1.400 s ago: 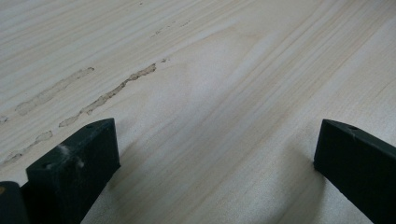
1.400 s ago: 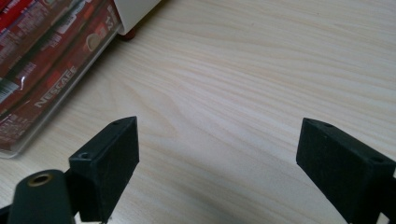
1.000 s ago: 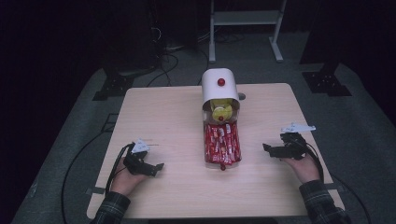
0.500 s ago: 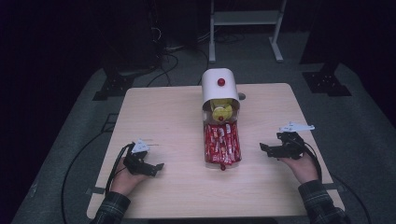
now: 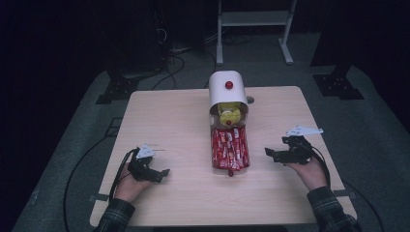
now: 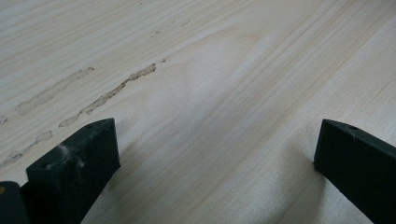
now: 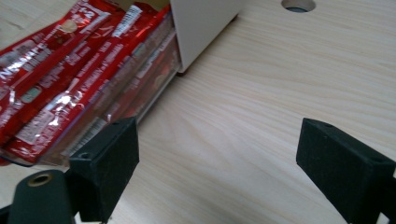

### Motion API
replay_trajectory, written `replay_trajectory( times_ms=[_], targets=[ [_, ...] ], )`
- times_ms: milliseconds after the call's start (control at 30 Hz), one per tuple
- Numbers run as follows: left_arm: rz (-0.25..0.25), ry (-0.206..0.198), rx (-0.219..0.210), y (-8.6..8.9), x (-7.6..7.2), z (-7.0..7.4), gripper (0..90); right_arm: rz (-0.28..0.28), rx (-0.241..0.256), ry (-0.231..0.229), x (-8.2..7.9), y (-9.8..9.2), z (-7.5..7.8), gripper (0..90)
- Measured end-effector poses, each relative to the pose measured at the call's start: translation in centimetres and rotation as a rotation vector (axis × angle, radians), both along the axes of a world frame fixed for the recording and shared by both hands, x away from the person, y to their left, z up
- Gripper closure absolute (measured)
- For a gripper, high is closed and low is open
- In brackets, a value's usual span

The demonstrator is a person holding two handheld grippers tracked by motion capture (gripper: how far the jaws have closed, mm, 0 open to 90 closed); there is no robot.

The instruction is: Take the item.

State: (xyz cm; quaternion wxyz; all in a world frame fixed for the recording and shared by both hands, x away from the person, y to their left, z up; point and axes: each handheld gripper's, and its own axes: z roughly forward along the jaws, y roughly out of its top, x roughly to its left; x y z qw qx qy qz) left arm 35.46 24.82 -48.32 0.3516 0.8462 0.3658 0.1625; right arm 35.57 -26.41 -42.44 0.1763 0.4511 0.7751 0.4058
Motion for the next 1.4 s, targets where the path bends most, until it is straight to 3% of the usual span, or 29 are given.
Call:
replay_trajectory(
  times_ms=[800, 1100, 1400],
  targets=[
    [0.000, 0.000, 0.000, 0.0, 0.0, 0.0, 0.0, 0.068, 0.060, -0.001, -0.2, 2.6, 1.1, 11.3],
    [0.000, 0.000, 0.000, 0.0, 0.0, 0.0, 0.0, 0.103, 0.051, -0.029, -0.5, 3.5, 1.4, 11.8],
    [0.000, 0.000, 0.000, 0.0, 0.0, 0.0, 0.0, 0.132, 0.051, -0.018, -0.5, 4.4, 1.4, 16.0]
  ],
)
